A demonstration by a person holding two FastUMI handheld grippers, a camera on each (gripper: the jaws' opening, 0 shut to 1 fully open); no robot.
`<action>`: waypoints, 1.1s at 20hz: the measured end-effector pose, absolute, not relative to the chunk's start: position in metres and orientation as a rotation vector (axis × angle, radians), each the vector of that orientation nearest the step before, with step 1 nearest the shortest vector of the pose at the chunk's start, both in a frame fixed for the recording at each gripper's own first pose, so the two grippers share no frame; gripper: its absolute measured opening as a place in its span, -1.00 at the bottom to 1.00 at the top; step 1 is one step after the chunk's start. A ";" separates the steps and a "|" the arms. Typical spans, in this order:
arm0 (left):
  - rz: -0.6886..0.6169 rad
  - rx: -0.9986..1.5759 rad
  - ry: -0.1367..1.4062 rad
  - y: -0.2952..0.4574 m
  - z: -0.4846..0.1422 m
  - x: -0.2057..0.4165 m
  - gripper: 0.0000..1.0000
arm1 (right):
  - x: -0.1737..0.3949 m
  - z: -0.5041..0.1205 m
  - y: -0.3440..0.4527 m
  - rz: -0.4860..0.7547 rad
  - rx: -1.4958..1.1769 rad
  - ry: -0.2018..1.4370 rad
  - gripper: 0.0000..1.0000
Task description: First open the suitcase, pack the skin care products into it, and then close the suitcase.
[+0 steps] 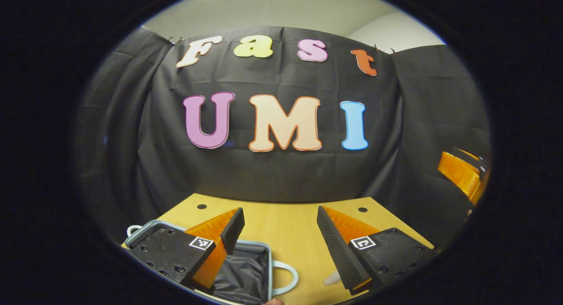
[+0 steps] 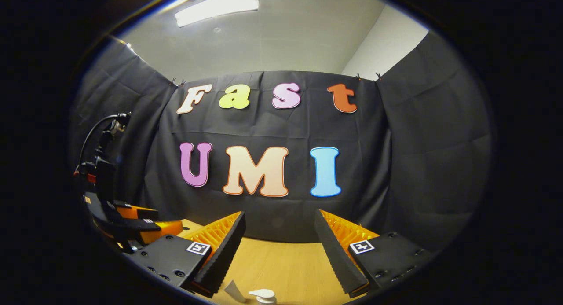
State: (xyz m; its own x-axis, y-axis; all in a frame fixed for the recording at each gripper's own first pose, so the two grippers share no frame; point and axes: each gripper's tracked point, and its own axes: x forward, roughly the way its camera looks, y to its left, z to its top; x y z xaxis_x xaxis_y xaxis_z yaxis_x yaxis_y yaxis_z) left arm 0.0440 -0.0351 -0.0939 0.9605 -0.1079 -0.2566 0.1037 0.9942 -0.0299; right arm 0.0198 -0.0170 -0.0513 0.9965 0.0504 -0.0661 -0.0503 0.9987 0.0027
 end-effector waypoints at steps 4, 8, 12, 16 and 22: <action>-0.162 -0.019 0.322 -0.071 -0.119 0.036 0.94 | 0.011 -0.055 -0.035 0.045 -0.012 0.075 0.96; -0.207 -0.029 0.391 -0.097 -0.154 0.027 0.94 | 0.004 -0.057 -0.050 0.033 -0.028 0.079 0.96; -0.232 -0.023 0.483 -0.115 -0.197 0.015 0.94 | -0.004 -0.065 -0.064 0.017 -0.044 0.099 0.97; -0.242 -0.026 0.551 -0.125 -0.231 0.006 0.95 | -0.009 -0.072 -0.076 0.002 -0.063 0.118 0.96; -0.226 -0.056 0.680 -0.127 -0.290 -0.007 0.96 | -0.014 -0.080 -0.084 -0.006 -0.094 0.143 0.96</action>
